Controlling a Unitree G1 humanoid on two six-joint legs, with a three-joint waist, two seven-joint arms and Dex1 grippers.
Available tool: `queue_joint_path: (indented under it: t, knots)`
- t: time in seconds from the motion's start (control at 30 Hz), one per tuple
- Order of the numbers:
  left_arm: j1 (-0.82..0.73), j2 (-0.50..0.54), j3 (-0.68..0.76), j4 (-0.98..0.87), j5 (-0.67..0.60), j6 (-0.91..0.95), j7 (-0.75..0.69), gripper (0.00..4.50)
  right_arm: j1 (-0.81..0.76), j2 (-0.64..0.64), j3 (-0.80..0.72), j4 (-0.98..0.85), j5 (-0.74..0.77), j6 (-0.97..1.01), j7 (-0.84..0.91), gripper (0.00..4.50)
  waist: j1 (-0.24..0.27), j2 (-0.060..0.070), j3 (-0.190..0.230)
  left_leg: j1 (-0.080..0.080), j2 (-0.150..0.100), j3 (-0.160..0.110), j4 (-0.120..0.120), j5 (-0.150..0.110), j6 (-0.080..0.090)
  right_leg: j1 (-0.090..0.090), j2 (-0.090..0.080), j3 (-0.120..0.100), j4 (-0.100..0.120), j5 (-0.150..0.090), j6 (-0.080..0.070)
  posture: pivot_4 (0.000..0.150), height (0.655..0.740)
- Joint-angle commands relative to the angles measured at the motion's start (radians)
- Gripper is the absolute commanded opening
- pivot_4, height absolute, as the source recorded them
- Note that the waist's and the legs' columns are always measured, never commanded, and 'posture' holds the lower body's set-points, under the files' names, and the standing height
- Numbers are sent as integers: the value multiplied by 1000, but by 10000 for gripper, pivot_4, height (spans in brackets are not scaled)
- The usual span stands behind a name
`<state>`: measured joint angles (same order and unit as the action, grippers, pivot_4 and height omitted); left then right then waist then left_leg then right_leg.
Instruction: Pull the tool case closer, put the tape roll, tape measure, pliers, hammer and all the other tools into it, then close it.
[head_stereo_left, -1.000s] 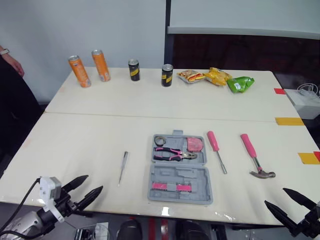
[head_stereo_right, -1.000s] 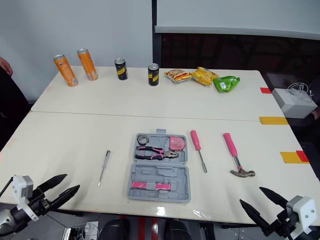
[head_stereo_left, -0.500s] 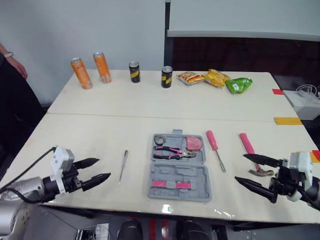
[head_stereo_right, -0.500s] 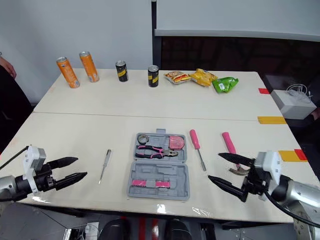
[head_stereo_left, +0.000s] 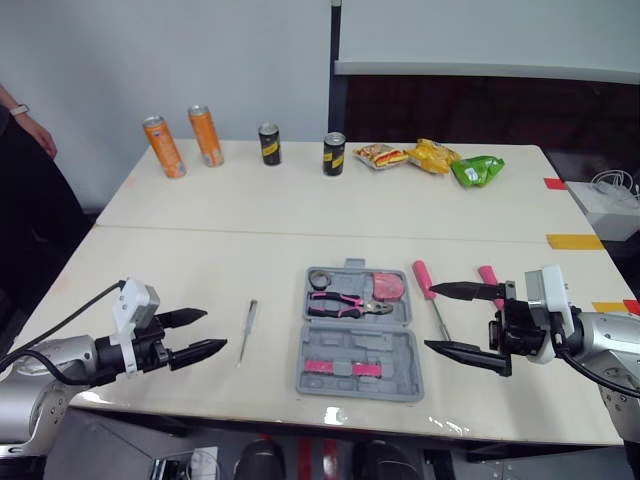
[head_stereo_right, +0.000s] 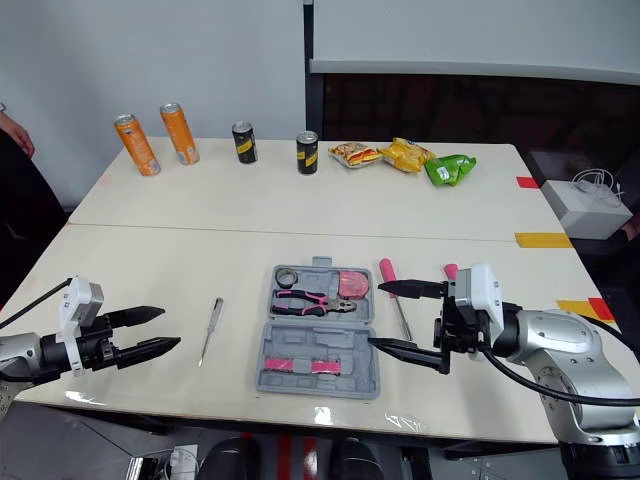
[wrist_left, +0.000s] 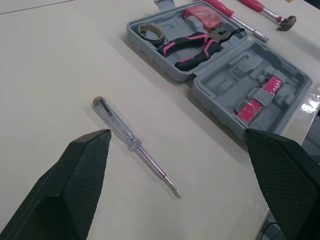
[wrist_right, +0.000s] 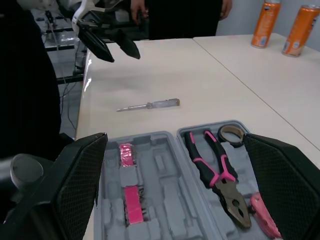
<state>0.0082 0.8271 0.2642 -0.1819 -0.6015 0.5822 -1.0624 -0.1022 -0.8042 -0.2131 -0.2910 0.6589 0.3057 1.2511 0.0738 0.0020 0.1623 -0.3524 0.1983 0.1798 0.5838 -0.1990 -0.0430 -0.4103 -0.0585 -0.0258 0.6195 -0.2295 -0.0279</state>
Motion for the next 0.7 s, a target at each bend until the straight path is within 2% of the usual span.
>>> queue_joint_path:
  t: [0.03,0.23,0.47,0.6,0.7]
  knots:
    - [-28,48,-6,-4,-1,-1,-47,44723,-39,-8,11,-8,7,4,4,45000,0,0,0,0,0,0,1,0,0,0,0,0,1,0,0,1500,7400]
    - [-168,133,-109,121,92,-102,-181,44723,-49,-7,21,-18,3,8,-1,45000,4,0,0,0,-1,-1,2,0,0,0,-1,0,4,0,0,1500,7400]
    - [-499,202,-359,331,297,-262,-417,44723,-13,-8,1,-78,19,36,-34,45000,5,0,0,1,-2,0,4,1,0,0,-3,1,6,0,-1,1500,7400]
    - [-668,180,-495,453,447,-492,-535,44723,26,1,-13,-110,19,36,-60,45000,5,0,0,-1,-2,-1,4,1,0,-1,-3,0,6,0,-1,1500,7400]
    - [-783,149,-593,568,585,-704,-530,44723,47,11,-17,-125,18,35,-81,45000,6,0,0,-1,-2,-1,4,1,0,-1,-3,0,7,0,-1,1500,7400]
